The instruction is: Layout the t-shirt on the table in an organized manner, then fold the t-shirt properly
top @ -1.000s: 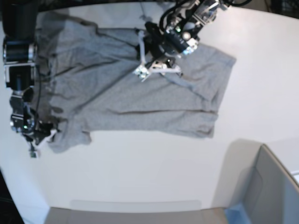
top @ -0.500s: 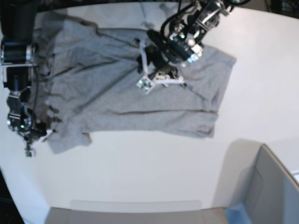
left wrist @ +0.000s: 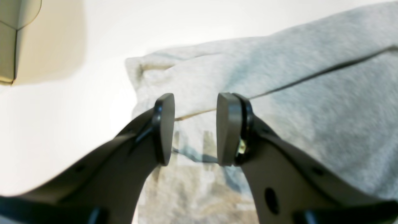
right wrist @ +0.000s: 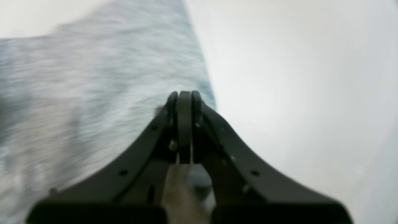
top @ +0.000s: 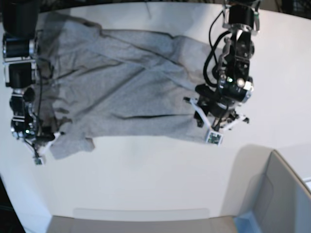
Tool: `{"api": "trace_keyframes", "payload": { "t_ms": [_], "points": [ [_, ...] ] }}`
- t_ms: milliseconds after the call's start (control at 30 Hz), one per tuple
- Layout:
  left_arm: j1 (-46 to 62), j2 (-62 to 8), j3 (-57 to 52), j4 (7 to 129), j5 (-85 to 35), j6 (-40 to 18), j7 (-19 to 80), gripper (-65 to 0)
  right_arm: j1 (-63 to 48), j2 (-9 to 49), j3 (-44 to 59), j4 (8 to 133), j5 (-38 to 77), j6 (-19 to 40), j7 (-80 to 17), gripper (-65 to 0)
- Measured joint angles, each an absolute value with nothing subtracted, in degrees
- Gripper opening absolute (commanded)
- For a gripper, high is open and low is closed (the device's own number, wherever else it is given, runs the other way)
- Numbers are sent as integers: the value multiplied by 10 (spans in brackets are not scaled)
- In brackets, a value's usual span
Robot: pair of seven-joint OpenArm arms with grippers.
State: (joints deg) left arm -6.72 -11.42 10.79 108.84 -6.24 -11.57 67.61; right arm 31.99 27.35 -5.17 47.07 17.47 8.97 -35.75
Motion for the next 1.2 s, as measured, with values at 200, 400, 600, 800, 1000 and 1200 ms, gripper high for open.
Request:
{"api": "trace_keyframes", "payload": {
  "t_ms": [200,400,600,800,1000,1200],
  "points": [
    [-97,-116,96,1050,-61,-115,672,-417,304,278,-50,589,180,91,-397,-650],
    [-131,-116,96,987,-60,-114,655,-415,300,283,-50,559,177,86,-380,-455],
    [-125,-116,97,986,-60,-114,659,-415,345,295,-53,415,179,95,-236,-412],
    [-122,-111,100,986,-62,-114,657,-415,390,301,-51,321,171,84,-174,-462],
    [-117,-111,100,985,-61,-114,658,-415,390,277,-107,320,175,92,-167,-410],
    [-100,-111,100,987,-61,-114,659,-415,398,279,-188,300,177,90,-136,-410]
  ]
}}
